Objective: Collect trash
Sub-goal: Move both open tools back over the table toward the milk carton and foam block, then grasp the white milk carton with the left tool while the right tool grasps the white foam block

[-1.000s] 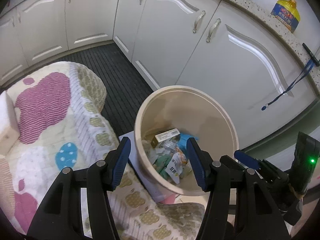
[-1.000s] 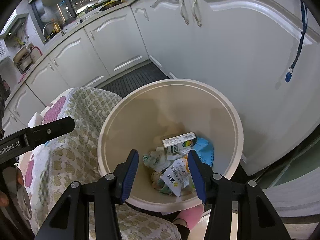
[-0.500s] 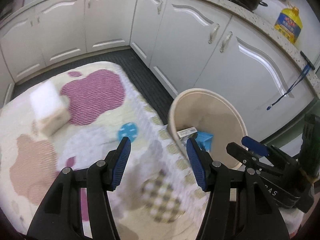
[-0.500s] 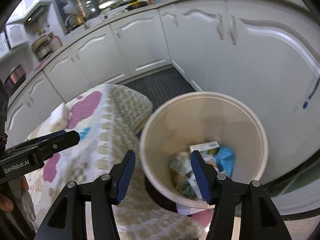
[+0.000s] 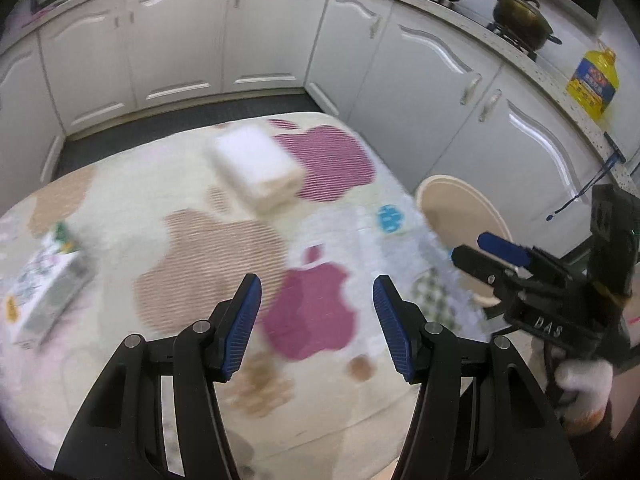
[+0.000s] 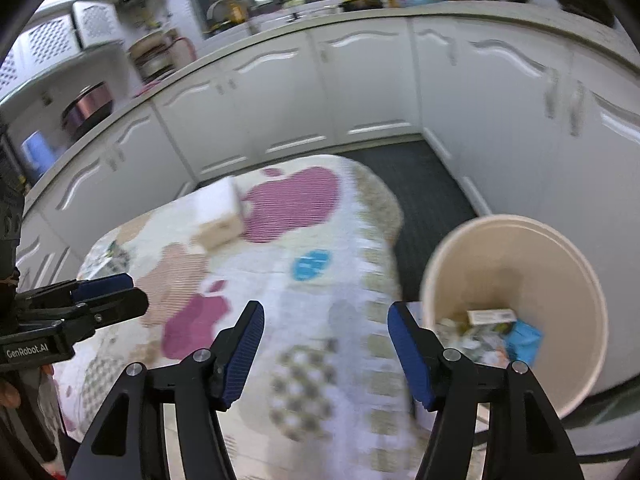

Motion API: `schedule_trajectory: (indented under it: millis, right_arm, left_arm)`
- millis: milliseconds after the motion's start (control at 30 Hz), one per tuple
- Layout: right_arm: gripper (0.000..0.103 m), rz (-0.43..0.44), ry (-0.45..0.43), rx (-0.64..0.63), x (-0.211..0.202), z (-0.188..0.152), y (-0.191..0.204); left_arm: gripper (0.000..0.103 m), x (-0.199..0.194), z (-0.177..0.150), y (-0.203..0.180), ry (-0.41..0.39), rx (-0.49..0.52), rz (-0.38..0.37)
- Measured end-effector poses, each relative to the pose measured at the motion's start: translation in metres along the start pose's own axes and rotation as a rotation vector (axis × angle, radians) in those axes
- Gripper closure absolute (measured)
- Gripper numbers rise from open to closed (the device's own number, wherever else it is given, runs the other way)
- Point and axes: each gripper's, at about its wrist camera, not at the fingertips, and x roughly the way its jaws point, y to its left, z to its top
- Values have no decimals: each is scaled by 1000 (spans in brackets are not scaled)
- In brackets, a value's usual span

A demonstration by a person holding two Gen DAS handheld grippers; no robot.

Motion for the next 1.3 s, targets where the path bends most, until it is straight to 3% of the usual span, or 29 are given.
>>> schedule_trajectory:
  millis: [167,333,600,933,1133,1300]
  right_arm:
    - [36,61,16,-62,16,9,35]
    - [34,103,24,-107,34,24,63]
    - [32,145,62,-137,72,56,89]
    - [25,139,90,-180,110,84,105]
    - [25,106,122,-239,138,90,113]
    - [25,82,157,-261,161,96,116]
  left_arm:
    - [35,-28,-7,60,0,-24,32]
    - [33,-47,-8,110,16,-12,44]
    - [33,-58,-5,155,26,79,68]
    - [33,-26,2,204,121,132,88]
    - [33,5,2,204,191,163,95]
    - [36,15,2,208,202,69,101]
